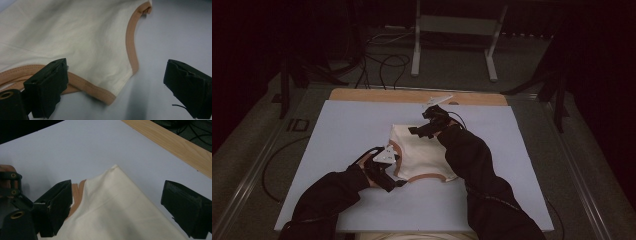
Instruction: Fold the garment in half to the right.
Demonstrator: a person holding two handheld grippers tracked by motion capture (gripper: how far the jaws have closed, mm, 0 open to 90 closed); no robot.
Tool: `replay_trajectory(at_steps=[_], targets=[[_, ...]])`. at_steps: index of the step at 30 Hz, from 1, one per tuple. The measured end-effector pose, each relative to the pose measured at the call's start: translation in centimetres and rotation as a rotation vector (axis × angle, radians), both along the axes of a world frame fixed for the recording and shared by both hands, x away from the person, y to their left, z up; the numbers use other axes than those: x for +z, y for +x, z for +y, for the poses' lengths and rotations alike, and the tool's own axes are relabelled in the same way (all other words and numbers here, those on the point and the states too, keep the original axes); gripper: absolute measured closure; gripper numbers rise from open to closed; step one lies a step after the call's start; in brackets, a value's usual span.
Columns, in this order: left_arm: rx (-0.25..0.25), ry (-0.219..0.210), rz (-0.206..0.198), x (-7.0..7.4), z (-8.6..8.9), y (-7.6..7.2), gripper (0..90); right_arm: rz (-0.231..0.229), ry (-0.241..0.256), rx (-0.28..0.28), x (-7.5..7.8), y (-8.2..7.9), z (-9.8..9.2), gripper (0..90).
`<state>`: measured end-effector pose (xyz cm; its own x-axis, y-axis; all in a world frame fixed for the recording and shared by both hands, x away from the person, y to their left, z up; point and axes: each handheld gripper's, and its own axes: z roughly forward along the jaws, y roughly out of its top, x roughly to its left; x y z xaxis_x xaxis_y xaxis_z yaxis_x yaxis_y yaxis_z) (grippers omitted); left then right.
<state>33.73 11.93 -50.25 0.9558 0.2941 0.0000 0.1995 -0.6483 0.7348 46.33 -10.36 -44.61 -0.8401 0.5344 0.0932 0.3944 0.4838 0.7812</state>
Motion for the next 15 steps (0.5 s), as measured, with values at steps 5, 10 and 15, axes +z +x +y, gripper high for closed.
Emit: replay_trajectory(at_steps=[5,10,15], targets=[[-0.035,0.046,-0.021,-0.5,-0.6,0.0,11.6,0.012,0.007,0.007,-0.2,0.2,0.8,10.3],[-0.067,0.103,-0.040,-1.0,-1.3,0.3,15.1,0.017,0.001,0.022,-0.3,0.2,1.7,10.3],[-0.043,0.147,-0.093,-1.4,-1.9,0.3,21.9,0.017,-0.019,0.039,-0.3,0.2,2.2,10.3]])
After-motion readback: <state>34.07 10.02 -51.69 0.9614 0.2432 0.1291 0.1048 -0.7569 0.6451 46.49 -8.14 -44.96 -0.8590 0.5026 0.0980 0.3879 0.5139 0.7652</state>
